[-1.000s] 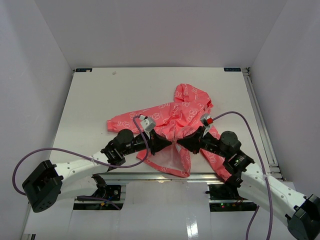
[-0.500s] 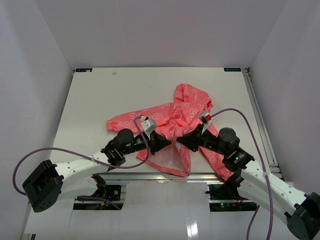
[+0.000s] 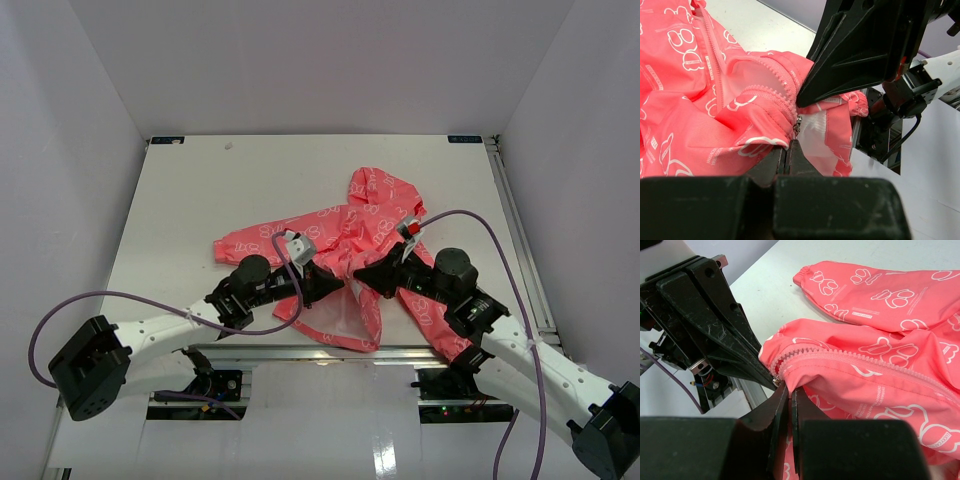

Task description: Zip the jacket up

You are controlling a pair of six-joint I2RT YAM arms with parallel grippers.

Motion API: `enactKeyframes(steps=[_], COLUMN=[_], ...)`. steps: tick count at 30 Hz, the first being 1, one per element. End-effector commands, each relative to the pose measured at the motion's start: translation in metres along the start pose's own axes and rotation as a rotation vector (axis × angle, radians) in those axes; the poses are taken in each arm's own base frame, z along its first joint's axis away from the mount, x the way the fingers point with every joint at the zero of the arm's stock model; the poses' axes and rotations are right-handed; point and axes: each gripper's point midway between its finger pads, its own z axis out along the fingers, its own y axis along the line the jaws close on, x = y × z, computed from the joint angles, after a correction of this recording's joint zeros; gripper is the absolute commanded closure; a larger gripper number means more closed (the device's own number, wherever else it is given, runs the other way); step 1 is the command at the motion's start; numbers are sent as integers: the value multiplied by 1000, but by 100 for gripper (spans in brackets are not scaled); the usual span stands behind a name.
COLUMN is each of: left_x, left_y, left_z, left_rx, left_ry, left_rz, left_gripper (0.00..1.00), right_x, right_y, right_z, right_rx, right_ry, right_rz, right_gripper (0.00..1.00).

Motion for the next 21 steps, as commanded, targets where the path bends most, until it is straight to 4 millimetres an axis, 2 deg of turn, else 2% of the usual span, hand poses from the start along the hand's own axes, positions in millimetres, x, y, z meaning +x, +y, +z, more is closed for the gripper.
enactKeyframes(steps=[1, 7, 12, 14, 16, 18, 21], left_x=[56, 61, 71, 67, 57, 42, 27], left_y=[0, -5, 8, 9, 4, 0, 0], left_z=[-9, -11, -12, -10, -7, -4, -4], left_rx=[16, 45, -26, -30, -11, -14, -32], left_ry=[212, 237, 273, 256, 229, 197, 161], left_rz=[-62, -71, -86, -90, -99, -121, -132], left_gripper=[100, 100, 100, 100, 100, 100, 100], right_x=[-98, -97, -105, -102, -85, -60, -37], right_y=[22, 19, 24, 24, 22, 14, -2], right_z=[-5, -3, -5, -3, 2, 6, 4], right_rx=[-24, -19, -32, -40, -55, -54, 7], right_ry=[-286, -279, -291, -274, -215, -137, -97], right_rz=[-120, -123, -129, -126, -115, -101, -83], right_gripper=[92, 92, 92, 92, 92, 89, 72])
